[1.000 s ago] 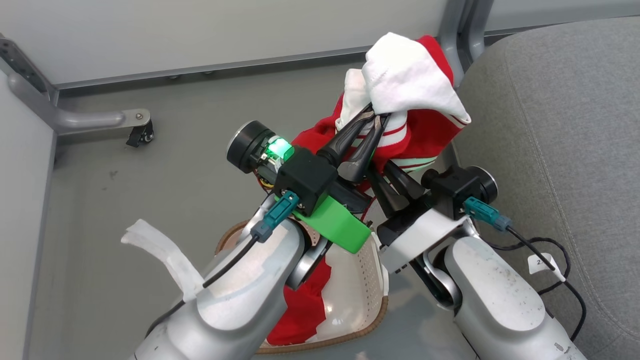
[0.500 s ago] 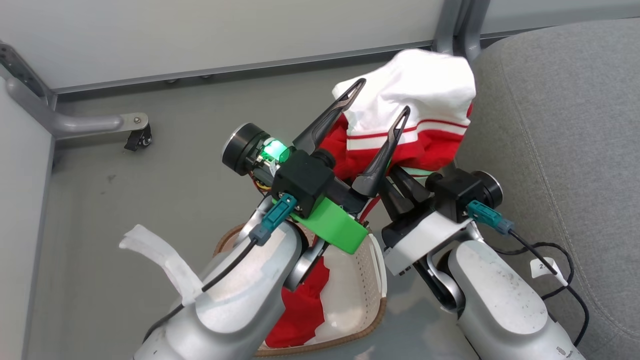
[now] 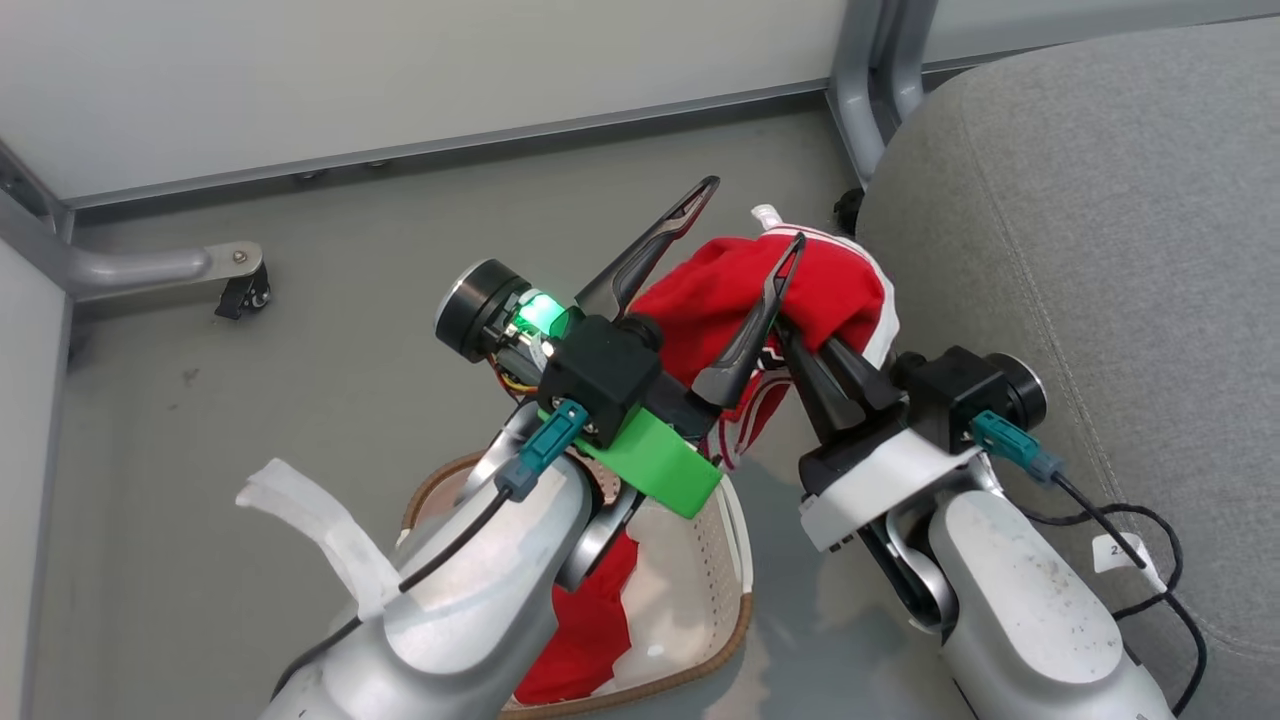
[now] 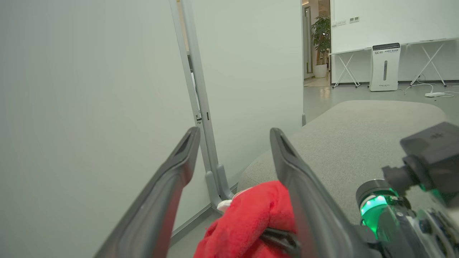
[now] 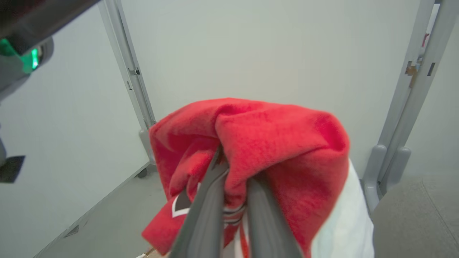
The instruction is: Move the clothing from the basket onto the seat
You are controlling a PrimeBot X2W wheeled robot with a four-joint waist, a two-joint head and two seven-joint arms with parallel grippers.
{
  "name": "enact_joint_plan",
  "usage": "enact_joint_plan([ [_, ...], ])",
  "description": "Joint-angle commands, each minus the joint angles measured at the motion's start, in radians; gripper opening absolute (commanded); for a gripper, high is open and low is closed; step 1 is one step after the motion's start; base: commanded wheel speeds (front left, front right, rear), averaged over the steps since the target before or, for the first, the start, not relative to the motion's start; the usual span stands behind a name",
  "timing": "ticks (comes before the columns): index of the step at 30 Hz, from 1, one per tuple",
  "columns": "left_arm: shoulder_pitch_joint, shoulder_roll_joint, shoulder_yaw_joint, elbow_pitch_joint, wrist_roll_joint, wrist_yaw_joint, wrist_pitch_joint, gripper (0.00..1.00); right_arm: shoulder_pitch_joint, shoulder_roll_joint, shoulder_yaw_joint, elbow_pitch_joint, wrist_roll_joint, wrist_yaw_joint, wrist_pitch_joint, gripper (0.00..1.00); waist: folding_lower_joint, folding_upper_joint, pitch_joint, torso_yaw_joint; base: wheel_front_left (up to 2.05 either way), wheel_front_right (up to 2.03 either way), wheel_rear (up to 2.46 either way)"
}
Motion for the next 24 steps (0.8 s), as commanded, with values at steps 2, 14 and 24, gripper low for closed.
enact_joint_plan([
  [2,0.018,0.012,-0.002,0.004,0.005,-0.002,0.000,1.00,0.024,-0.004,-0.029,-0.015,-0.018,-0.001,-0.004,0.00,0.0000,0.0082,0.000,-0.032,0.00,0.00,0.00],
  [14,0.029,0.042,-0.031,0.033,0.017,-0.015,0.005,1.00,0.113,-0.003,-0.164,-0.079,-0.077,-0.001,-0.004,0.00,0.0000,0.0082,0.017,-0.170,0.00,0.00,0.00],
  [24,0.025,0.056,-0.040,0.056,-0.006,-0.031,0.023,1.00,0.177,-0.003,-0.279,-0.132,-0.090,-0.001,-0.004,0.00,0.0000,0.0082,0.063,-0.271,0.00,0.00,0.00],
])
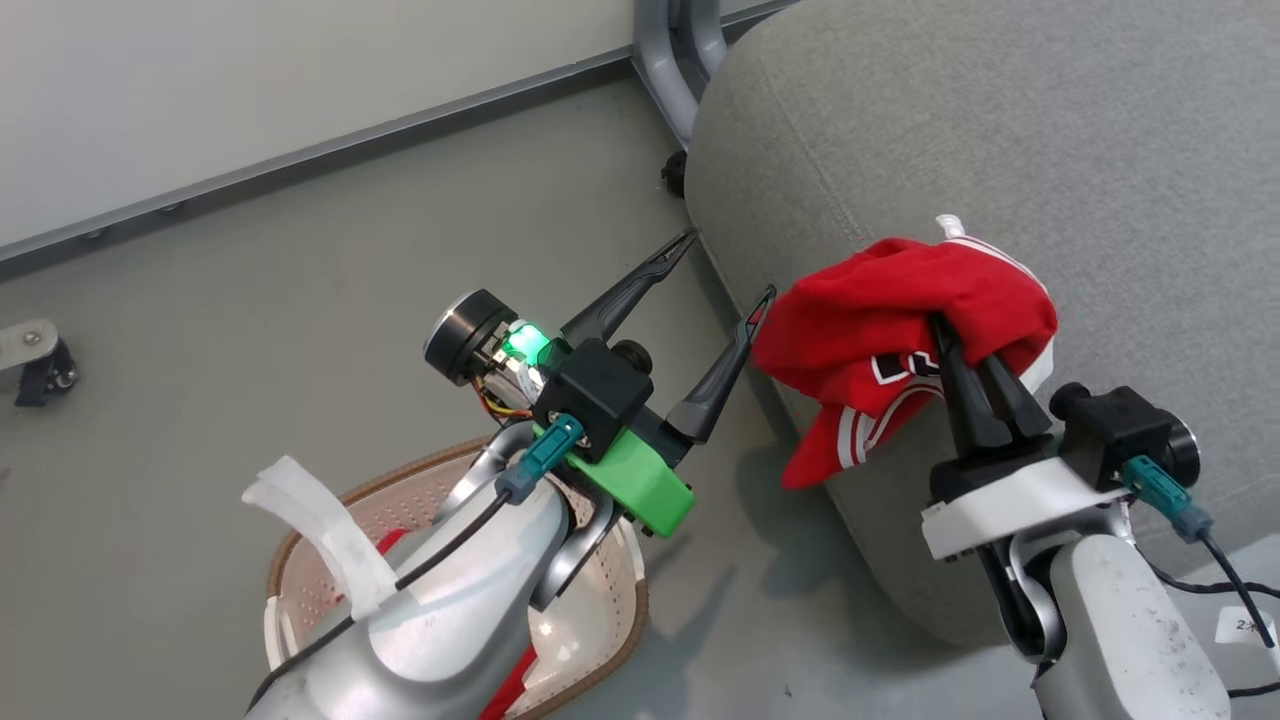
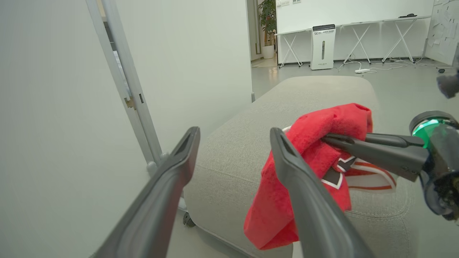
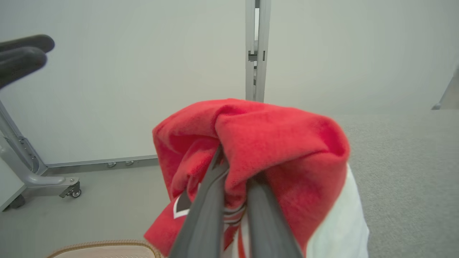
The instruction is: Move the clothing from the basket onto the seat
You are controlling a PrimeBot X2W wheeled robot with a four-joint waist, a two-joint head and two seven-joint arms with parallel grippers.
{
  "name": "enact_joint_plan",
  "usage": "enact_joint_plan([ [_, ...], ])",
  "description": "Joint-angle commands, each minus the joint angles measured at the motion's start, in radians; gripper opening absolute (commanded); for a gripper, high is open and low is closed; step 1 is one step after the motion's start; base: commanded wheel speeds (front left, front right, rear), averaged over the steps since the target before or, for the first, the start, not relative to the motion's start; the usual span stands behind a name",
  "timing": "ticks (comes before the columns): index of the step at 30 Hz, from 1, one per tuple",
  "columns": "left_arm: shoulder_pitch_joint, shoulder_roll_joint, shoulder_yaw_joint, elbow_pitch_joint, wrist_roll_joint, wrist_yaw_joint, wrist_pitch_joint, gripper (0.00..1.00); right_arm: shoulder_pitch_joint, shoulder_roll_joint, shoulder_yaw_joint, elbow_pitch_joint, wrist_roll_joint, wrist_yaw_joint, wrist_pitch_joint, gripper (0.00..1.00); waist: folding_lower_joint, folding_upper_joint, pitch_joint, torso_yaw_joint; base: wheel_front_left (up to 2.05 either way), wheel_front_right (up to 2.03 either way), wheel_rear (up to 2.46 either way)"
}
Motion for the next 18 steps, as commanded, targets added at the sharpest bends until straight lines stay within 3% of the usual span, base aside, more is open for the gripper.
enact_joint_plan([
  [1,0.012,0.008,-0.001,0.006,-0.008,-0.005,0.004,1.00,0.018,-0.002,-0.017,-0.012,-0.002,-0.001,-0.004,0.00,0.0000,0.0082,0.030,-0.044,0.00,0.00,0.00],
  [10,-0.012,0.022,-0.027,0.047,-0.011,-0.028,0.038,1.00,0.071,-0.002,-0.105,-0.056,0.008,-0.001,-0.004,0.00,0.0000,0.0082,0.067,-0.096,0.00,0.00,0.00],
  [18,-0.030,0.035,-0.042,0.074,-0.021,-0.038,0.090,1.00,0.070,-0.002,-0.161,-0.085,0.016,-0.001,-0.004,0.00,0.0000,0.0082,0.098,-0.100,0.00,0.00,0.00],
])
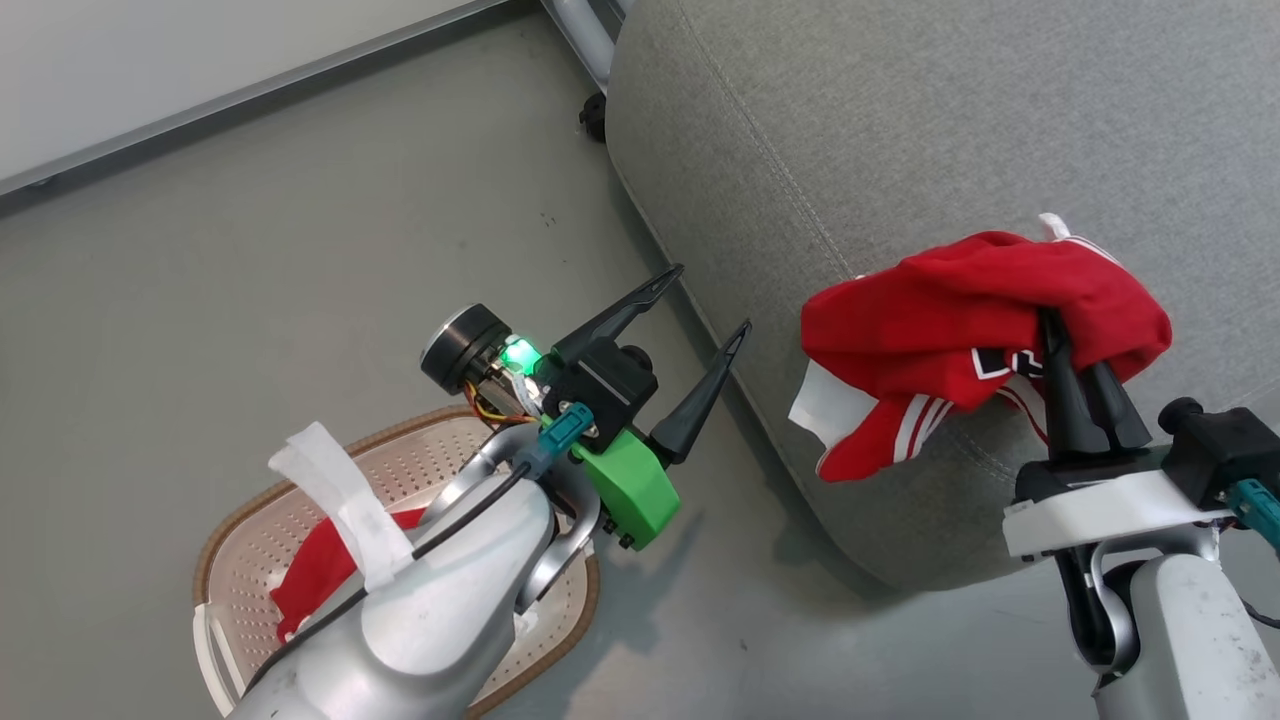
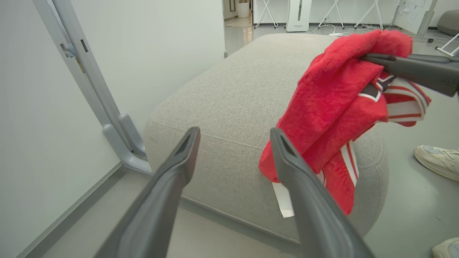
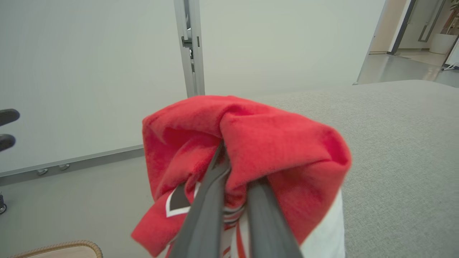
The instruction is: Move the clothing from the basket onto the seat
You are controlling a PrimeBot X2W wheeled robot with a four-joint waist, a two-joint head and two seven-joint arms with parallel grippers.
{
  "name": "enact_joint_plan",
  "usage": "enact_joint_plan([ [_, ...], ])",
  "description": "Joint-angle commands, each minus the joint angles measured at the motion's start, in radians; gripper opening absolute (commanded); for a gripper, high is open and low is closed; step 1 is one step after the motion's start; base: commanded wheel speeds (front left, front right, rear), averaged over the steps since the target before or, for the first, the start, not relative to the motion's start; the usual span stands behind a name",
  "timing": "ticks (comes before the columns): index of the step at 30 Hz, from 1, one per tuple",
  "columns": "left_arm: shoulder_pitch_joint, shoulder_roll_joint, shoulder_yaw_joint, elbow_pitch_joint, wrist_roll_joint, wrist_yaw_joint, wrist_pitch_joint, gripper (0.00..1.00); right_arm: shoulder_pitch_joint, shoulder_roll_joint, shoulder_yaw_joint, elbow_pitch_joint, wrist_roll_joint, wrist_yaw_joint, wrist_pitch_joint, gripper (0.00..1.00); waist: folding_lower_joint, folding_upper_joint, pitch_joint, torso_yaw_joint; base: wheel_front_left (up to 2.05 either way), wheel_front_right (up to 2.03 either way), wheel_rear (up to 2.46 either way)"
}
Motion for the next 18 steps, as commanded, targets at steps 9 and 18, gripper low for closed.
enact_joint_plan([
  [9,-0.039,0.019,-0.008,-0.023,-0.002,0.001,0.027,1.00,-0.113,-0.002,-0.067,-0.030,-0.023,-0.001,-0.004,0.00,0.0000,0.0082,0.054,0.027,0.00,0.00,0.00],
  [18,-0.101,0.054,0.009,-0.081,0.022,0.012,0.034,1.00,-0.389,-0.020,-0.121,-0.060,-0.092,-0.001,-0.004,0.00,0.0000,0.0082,0.193,0.063,0.00,0.00,0.00],
])
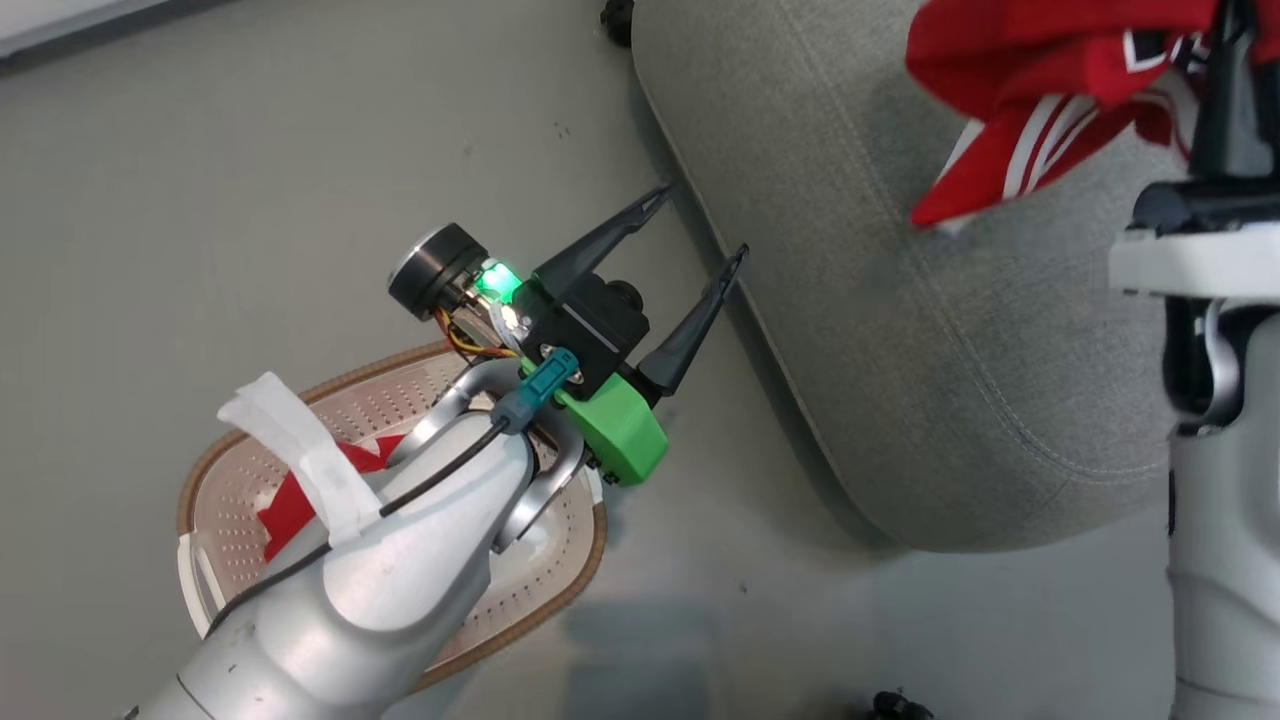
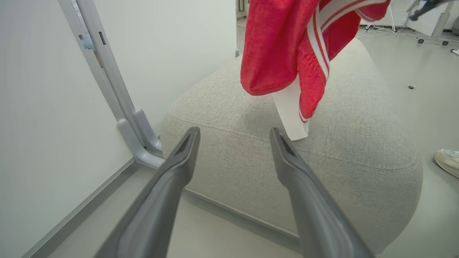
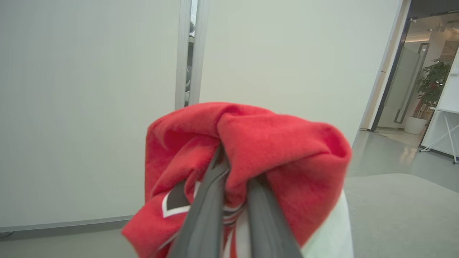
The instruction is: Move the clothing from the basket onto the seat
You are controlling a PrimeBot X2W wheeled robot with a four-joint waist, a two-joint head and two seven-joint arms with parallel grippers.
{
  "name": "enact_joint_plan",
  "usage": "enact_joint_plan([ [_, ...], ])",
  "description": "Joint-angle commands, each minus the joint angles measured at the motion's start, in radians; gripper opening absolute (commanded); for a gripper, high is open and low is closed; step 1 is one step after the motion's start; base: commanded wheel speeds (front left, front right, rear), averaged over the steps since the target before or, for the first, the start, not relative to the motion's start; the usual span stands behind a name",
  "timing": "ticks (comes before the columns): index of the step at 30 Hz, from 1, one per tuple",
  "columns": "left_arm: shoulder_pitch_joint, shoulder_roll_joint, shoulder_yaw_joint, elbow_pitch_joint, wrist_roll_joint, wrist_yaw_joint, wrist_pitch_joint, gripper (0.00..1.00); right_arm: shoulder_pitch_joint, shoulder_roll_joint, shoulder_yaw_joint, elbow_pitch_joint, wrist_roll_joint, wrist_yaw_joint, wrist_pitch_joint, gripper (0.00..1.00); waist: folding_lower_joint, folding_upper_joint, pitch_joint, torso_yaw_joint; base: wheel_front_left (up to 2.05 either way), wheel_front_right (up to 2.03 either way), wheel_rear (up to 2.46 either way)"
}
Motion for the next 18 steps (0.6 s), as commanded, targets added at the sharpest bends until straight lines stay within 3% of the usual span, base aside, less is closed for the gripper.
enact_joint_plan([
  [1,-0.026,0.011,0.006,-0.014,0.011,0.002,0.004,1.00,-0.053,-0.012,-0.015,-0.007,-0.006,-0.001,-0.004,0.00,0.0000,0.0082,0.084,0.030,0.00,0.00,0.00],
  [9,-0.096,0.037,0.014,-0.077,0.039,0.007,0.011,1.00,-0.303,-0.092,-0.068,0.051,-0.029,-0.001,-0.004,0.00,0.0000,0.0082,0.215,0.069,0.00,0.00,0.00],
  [18,-0.147,0.054,0.016,-0.120,0.055,0.010,0.015,1.00,-0.468,-0.161,-0.130,0.199,-0.035,-0.001,-0.004,0.00,0.0000,0.0082,0.300,0.080,0.00,0.00,0.00],
])
